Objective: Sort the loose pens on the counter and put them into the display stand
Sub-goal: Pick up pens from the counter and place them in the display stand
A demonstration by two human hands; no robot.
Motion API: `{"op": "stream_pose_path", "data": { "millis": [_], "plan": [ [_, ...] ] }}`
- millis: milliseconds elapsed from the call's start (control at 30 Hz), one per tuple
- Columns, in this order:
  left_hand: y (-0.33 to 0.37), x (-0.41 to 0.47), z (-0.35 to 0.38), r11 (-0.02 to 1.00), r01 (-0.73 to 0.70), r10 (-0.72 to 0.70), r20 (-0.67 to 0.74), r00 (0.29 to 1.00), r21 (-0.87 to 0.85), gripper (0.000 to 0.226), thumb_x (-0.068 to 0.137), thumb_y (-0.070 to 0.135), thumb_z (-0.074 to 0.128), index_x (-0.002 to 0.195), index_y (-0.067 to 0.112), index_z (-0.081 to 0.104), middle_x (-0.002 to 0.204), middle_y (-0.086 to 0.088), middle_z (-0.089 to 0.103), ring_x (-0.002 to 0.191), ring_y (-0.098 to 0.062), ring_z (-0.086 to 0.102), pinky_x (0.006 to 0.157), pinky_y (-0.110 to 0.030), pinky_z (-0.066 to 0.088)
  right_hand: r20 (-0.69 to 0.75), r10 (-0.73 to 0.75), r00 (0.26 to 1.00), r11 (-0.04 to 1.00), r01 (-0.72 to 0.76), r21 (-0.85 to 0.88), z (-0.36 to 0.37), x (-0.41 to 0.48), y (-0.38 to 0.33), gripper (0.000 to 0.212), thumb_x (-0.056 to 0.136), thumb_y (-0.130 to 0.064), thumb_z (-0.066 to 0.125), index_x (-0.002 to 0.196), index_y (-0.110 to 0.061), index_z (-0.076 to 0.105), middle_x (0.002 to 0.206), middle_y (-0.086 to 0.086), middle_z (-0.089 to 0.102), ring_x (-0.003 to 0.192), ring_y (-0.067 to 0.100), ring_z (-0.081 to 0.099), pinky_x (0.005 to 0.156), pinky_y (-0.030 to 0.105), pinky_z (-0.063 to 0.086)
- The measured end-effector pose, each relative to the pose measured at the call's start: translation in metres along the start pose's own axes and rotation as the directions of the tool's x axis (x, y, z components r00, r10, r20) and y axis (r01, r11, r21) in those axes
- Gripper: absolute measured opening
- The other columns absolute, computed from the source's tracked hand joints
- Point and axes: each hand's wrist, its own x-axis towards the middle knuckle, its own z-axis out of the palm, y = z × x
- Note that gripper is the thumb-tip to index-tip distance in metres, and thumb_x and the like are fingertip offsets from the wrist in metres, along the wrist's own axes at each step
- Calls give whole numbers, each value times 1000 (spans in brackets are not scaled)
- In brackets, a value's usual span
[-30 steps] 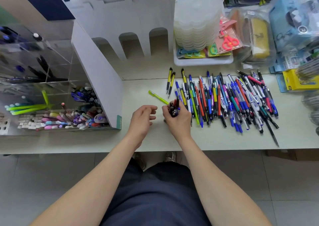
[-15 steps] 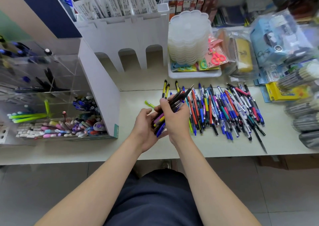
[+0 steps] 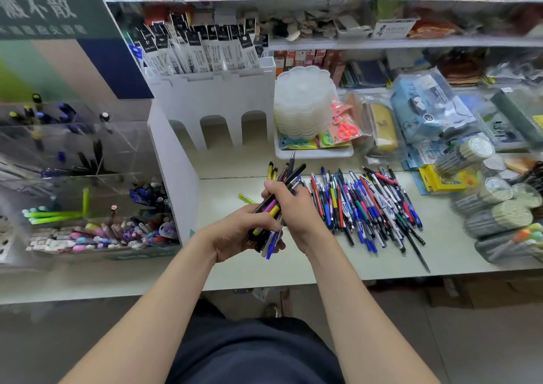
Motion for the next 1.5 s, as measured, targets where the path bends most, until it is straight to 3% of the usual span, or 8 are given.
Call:
{"op": "stream_pose_path", "data": {
  "millis": [200,300,467,700,900,1100,1333,1500],
  "plan": [
    [3,-14,-1,967,-14,85,270,959,-255,51,81,26,56,120,-5,65,113,-28,64,101,-46,68,95,-56,53,156,-64,986,997,68,-23,-10,-22,-12,30,103,-40,62,96,-11,65,65,8,57,43,20,50,36,25,36],
    [6,-17,8,986,-37,76,241,968,-162,39,81,18,64,115,-1,61,97,-21,61,89,-41,66,91,-56,55,195,-77,978,996,85,-35,-7,-27,-9,32,101,-38,65,97,-6,65,69,9,58,52,24,57,43,29,43],
    [4,-17,27,988,-97,111,-114,987,122,25,90,14,63,110,0,56,80,-10,53,62,-24,52,59,-36,45,176,-78,981,997,76,16,-5,-27,-6,16,96,-26,76,96,-11,70,75,7,66,76,24,66,70,37,53],
    [6,-30,17,978,-51,66,-70,995,200,11,96,6,58,106,9,53,76,-6,52,59,-23,49,56,-34,42,3,-195,981,854,168,492,5,-19,-13,20,109,-29,58,123,-15,59,113,14,75,102,25,71,92,41,57],
    [5,-42,1,978,-93,112,-96,989,187,41,91,13,80,125,6,57,87,-12,56,67,-28,54,58,-37,47,-7,-277,961,937,271,221,21,-26,-18,21,116,-23,39,133,-18,50,115,11,78,105,32,76,93,51,62],
    [-3,-58,-23,987,-69,90,-144,986,145,36,92,9,77,123,10,59,90,-12,62,67,-25,56,54,-35,47,-80,-366,927,917,345,-198,37,-18,-16,21,111,-31,51,105,-23,70,100,3,79,95,23,76,89,53,62],
    [-6,-90,-59,994,-100,103,-114,988,34,28,96,0,66,121,11,59,88,-7,59,74,-22,59,49,-30,42,-27,-169,985,962,171,213,87,-19,-14,25,109,-30,54,109,-19,77,113,22,75,110,50,67,79,45,55],
    [-4,-128,-105,994,-97,100,-70,992,50,27,96,-2,62,111,15,48,80,-4,54,58,-20,47,47,-28,34,-66,-27,997,887,54,459,142,-19,-28,11,100,-13,68,100,-6,76,92,15,72,90,30,71,87,47,53]
  ]
}}
